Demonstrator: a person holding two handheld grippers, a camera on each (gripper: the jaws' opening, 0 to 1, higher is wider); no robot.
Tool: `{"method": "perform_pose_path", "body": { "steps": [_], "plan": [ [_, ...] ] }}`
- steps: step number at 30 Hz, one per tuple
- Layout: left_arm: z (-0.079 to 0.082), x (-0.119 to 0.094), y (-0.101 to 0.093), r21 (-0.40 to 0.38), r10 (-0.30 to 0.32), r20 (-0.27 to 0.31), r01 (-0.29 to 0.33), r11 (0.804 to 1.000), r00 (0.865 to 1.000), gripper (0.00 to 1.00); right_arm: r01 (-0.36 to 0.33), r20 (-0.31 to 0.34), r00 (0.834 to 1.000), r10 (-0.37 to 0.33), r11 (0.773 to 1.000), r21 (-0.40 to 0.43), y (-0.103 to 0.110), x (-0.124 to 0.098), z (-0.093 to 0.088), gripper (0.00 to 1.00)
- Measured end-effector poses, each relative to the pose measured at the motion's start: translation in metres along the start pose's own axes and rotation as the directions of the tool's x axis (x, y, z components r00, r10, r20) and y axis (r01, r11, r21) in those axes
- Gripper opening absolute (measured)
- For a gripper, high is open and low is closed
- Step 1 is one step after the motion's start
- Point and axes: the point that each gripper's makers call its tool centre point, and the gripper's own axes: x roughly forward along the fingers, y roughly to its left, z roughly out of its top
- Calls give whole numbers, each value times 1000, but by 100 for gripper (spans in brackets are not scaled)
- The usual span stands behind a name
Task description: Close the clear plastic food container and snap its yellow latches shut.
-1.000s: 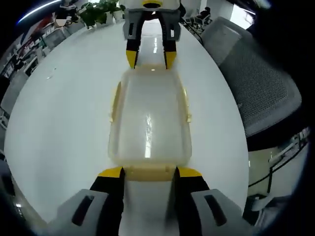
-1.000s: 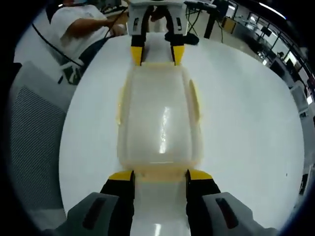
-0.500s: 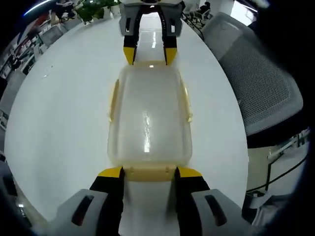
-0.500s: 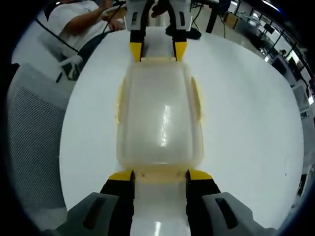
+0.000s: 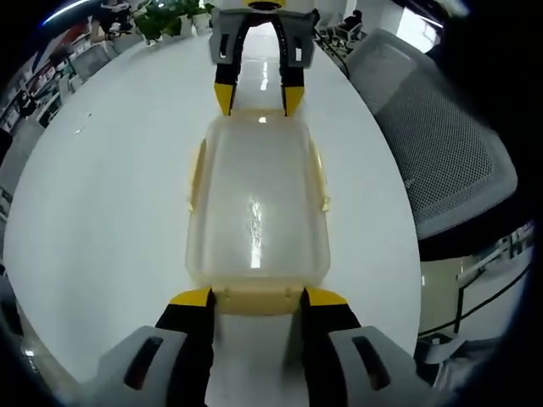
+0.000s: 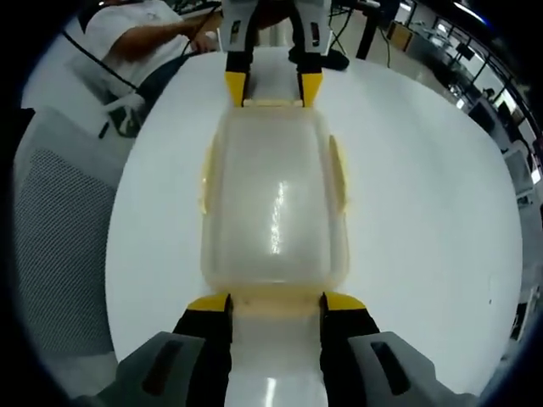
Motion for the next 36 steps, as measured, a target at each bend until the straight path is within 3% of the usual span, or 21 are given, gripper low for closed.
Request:
{"method": "perform_pose_path", "body": {
  "steps": [13, 25, 36],
  "plan": [
    [11, -19, -4, -38, -8, 42, 10, 999, 999, 39, 22, 17, 1000, -22, 999, -34, -2, -24, 6, 39],
    [17, -36, -3, -17, 7, 55, -6, 1000, 998, 39, 31, 15, 999, -30, 999, -41, -3, -41, 13, 39],
    [24, -45, 1, -8, 21, 40, -21, 1000, 999, 39, 36, 15, 999, -36, 999, -34, -6, -56, 16, 39]
  ]
}}
